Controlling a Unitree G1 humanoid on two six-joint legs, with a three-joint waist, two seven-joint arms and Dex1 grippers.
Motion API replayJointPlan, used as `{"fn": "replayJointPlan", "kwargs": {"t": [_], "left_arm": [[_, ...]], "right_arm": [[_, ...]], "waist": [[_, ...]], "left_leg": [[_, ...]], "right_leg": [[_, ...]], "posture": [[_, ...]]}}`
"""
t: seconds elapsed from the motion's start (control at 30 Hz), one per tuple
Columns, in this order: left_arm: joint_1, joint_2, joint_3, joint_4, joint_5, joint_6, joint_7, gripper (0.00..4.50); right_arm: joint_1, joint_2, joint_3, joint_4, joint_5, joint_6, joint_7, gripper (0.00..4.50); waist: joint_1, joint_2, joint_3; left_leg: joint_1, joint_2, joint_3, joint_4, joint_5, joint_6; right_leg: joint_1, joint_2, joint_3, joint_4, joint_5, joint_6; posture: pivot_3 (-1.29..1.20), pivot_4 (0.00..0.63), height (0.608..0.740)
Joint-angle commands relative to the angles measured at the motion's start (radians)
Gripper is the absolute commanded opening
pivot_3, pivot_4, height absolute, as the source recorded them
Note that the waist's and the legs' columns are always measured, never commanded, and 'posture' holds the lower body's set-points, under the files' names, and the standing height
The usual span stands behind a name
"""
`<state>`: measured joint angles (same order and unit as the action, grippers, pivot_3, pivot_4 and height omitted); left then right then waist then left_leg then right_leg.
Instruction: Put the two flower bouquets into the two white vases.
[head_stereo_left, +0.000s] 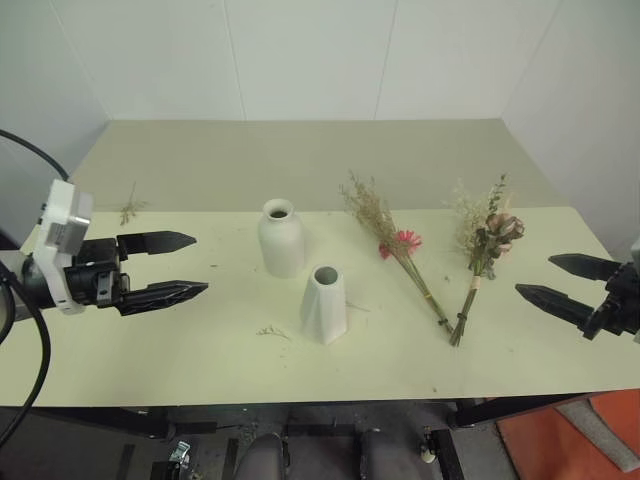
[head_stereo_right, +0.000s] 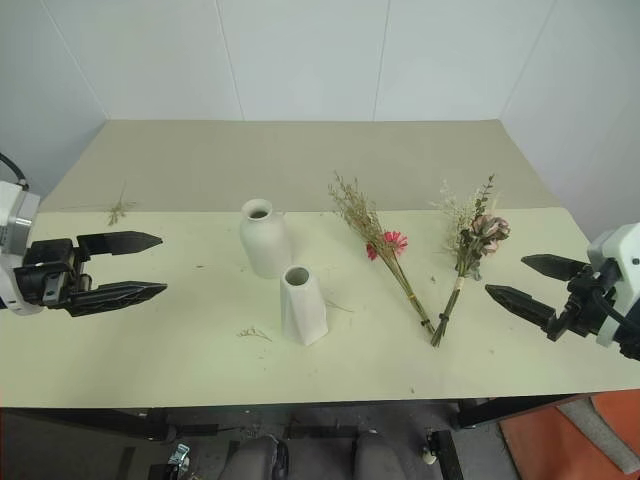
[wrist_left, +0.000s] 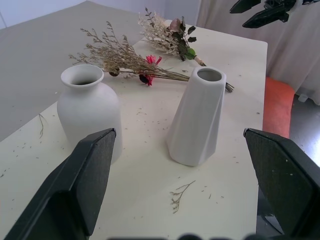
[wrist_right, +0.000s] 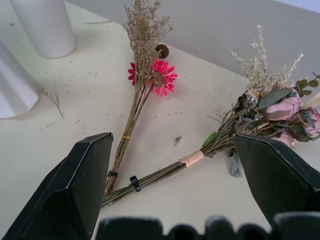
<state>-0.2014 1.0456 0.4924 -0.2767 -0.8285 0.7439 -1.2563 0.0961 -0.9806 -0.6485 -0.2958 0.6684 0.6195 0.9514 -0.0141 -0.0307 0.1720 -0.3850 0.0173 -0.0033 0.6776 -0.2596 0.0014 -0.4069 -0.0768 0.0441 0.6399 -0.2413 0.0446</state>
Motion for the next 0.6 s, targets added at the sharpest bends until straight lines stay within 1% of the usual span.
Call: {"fn": "replayJointPlan", "kwargs": {"t": [0.03,0.2,0.3,0.43,0.6], "left_arm": [[-0.007,0.007,0.015,-0.020,-0.023,-0.012,0.001,4.46],[-0.001,0.002,0.019,-0.027,-0.027,-0.011,0.007,4.46],[0.002,0.000,0.018,-0.028,-0.030,-0.013,0.011,4.46],[-0.003,-0.002,0.010,-0.025,-0.035,-0.017,0.016,4.46],[-0.028,-0.010,-0.027,-0.016,-0.037,-0.034,0.003,4.46]], "right_arm": [[-0.010,-0.003,-0.039,-0.011,-0.004,-0.024,0.002,4.50],[-0.017,-0.005,-0.030,-0.005,-0.007,-0.023,0.004,4.50],[-0.034,-0.017,0.003,-0.013,-0.025,0.015,-0.037,4.50],[-0.095,-0.064,0.106,0.008,-0.072,0.116,-0.112,4.50],[-0.301,-0.116,0.290,0.103,-0.053,0.326,-0.155,4.50]], "waist": [[0.000,0.000,0.000],[0.000,0.000,0.000],[-0.001,0.000,0.000],[-0.004,0.000,0.000],[-0.005,0.000,0.000]], "left_leg": [[0.000,0.000,0.000,0.000,0.000,0.000],[0.000,0.000,0.000,0.000,0.000,0.000],[0.000,0.000,0.000,0.000,0.000,0.000],[0.000,0.000,0.000,0.000,0.000,0.000],[0.000,0.000,0.000,0.000,0.000,0.000]], "right_leg": [[0.000,0.000,0.000,0.000,0.000,0.000],[0.000,0.000,0.000,0.000,0.000,0.000],[0.000,0.000,0.000,0.000,0.000,0.000],[0.000,0.000,0.000,0.000,0.000,0.000],[-0.001,0.000,0.001,0.000,0.000,0.000]], "posture": [[0.00,0.150,0.740],[0.00,0.150,0.740],[0.00,0.150,0.740],[0.00,0.150,0.740],[0.00,0.150,0.740]]}}
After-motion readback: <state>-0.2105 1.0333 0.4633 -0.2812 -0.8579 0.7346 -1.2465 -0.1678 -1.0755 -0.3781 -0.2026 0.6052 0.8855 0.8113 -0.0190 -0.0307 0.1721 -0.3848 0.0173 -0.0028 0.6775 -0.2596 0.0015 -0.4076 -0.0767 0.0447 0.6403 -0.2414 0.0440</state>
